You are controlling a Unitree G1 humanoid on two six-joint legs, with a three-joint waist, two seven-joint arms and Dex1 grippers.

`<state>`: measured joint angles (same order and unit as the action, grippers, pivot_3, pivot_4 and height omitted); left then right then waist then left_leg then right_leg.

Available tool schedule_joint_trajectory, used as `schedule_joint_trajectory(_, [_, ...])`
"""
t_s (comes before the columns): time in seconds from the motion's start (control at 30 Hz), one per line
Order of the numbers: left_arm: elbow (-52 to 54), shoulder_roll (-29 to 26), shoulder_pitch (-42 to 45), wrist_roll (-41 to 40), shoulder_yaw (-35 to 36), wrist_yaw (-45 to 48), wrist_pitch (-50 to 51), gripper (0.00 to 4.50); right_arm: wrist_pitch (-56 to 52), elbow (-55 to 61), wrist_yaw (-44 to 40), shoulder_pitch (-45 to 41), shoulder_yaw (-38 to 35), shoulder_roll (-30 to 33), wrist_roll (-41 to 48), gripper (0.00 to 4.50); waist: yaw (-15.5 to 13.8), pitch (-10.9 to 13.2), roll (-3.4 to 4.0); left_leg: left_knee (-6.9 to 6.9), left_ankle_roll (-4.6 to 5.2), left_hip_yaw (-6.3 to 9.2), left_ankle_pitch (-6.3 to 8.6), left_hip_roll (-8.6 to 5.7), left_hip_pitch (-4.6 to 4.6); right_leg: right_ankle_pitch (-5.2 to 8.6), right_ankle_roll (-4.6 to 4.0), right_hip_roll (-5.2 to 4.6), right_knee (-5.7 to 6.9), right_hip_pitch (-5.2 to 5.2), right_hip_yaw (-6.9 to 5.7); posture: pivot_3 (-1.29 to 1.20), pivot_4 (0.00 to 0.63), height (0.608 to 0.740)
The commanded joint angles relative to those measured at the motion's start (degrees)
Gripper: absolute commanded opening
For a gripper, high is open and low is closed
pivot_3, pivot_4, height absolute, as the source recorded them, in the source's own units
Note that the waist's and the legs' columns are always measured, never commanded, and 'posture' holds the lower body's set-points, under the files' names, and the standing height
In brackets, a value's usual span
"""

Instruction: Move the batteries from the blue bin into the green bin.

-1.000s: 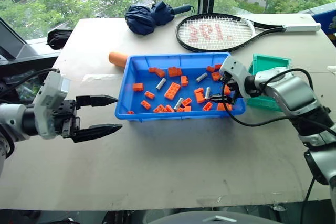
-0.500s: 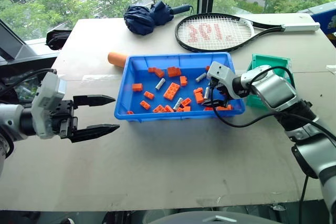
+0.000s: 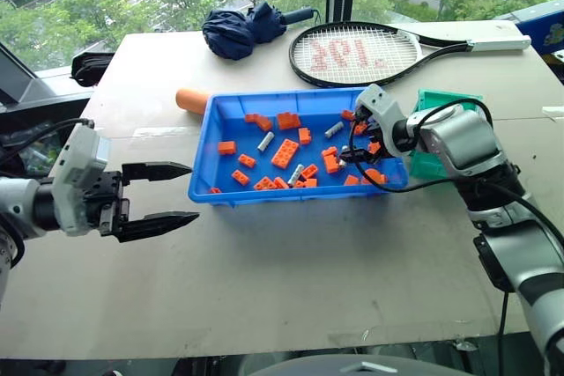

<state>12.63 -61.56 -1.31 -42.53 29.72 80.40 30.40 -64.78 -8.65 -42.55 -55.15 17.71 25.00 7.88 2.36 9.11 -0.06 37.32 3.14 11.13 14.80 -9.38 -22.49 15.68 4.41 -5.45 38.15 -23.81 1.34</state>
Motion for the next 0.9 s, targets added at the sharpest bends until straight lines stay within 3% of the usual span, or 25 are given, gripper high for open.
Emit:
schedule_joint_trajectory(0.03, [-0.6,-0.1,1.1,0.0,0.3,0.9,-1.5,4.50,-0.3,0.3,3.4,-0.3,-2.5,-1.4,-0.3,4.48,0.0,0.0,0.00,0.00,-0.01,0.00,0.00,0.00,0.00,0.00,0.00,0.00,0.00,0.00,0.00,0.00,0.150,0.740])
schedule_joint_trajectory(0.2, [-1.8,-0.4,1.8,0.4,-0.4,1.6,-2.0,4.50,-0.8,-0.7,8.1,0.4,-4.6,-4.3,-0.3,4.48,0.1,0.0,0.00,0.01,-0.01,-0.01,-0.01,0.00,0.00,0.00,0.00,0.00,0.04,-0.02,0.02,0.00,0.150,0.740])
schedule_joint_trajectory(0.37, [-1.8,-0.3,1.7,1.0,-0.7,2.0,-2.8,4.50,-1.7,1.9,10.6,3.3,-2.3,-5.0,-1.2,4.48,-0.1,0.0,-0.03,0.03,-0.01,-0.01,-0.01,0.00,0.00,0.00,0.00,0.00,0.06,-0.02,0.00,0.00,0.150,0.740])
schedule_joint_trajectory(0.73, [-1.5,0.0,1.1,1.6,-0.8,2.5,-3.7,4.50,-5.4,6.8,10.9,6.5,0.8,-4.4,-0.7,4.48,0.1,-0.1,-0.05,0.11,-0.05,-0.03,-0.03,-0.01,0.06,0.00,0.00,0.00,0.28,-0.02,0.03,0.00,0.150,0.740])
schedule_joint_trajectory(0.87, [-1.5,0.2,1.1,1.8,-1.0,2.5,-4.1,4.50,-5.6,6.1,11.3,7.1,0.5,-4.7,-0.6,2.73,0.1,-0.1,-0.05,0.11,-0.06,-0.05,-0.04,-0.01,0.09,0.00,-0.01,0.00,0.34,-0.02,0.06,0.00,0.150,0.740])
schedule_joint_trajectory(0.9, [-1.5,0.3,1.1,1.8,-1.0,2.5,-4.2,4.50,-5.4,5.6,11.5,7.1,0.3,-4.9,-0.6,2.53,0.0,-0.1,-0.06,0.11,-0.06,-0.05,-0.04,-0.01,0.08,0.00,-0.01,0.00,0.34,-0.02,0.06,0.00,0.150,0.740])
